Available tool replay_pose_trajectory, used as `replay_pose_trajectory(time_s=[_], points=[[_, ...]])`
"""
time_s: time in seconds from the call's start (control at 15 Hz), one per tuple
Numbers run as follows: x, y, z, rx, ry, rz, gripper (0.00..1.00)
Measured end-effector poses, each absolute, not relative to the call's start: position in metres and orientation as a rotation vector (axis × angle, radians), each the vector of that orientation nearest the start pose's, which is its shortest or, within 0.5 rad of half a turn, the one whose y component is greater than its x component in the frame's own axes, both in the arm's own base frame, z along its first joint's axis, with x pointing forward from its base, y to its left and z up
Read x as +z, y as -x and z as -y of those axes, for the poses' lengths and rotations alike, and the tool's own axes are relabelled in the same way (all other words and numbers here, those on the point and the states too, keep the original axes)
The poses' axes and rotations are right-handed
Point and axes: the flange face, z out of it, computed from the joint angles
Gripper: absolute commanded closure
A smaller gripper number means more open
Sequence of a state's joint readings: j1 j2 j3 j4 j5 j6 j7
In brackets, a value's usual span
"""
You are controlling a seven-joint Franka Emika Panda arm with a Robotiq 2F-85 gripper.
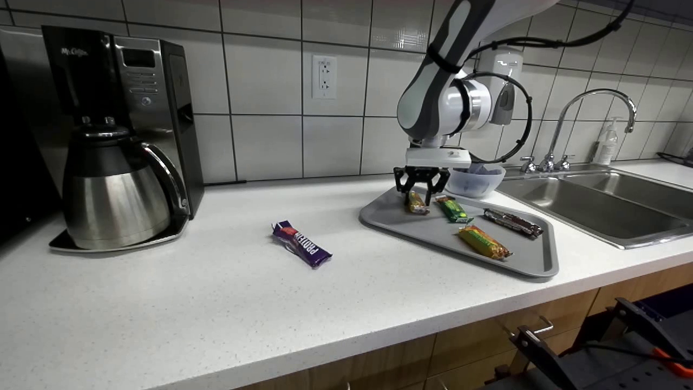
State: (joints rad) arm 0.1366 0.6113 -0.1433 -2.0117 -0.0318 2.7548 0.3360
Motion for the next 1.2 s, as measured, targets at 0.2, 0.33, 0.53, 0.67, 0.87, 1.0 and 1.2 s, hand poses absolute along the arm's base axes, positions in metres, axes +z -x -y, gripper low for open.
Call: replay_pose_trajectory(time_s=[0.2, 0.33, 0.53, 0.67, 0.87, 1.0, 1.2], points=[[0.161, -0.613, 0.003, -0.241, 3.169, -0.460, 0.83], [0.161, -0.613, 0.005, -0.241, 3.167, -0.467, 0.83], [0.161, -0.613, 0.006, -0.241, 3.166, -0.473, 0.83], [0.161, -0.613, 0.007, -0.242, 3.165, -0.475, 0.83], [0.164, -0.614, 0.008, -0.247, 3.163, -0.477, 0.83], [0.167, -0.615, 0.008, -0.256, 3.161, -0.477, 0.83], [0.175, -0.617, 0.007, -0.274, 3.156, -0.478, 0.83]])
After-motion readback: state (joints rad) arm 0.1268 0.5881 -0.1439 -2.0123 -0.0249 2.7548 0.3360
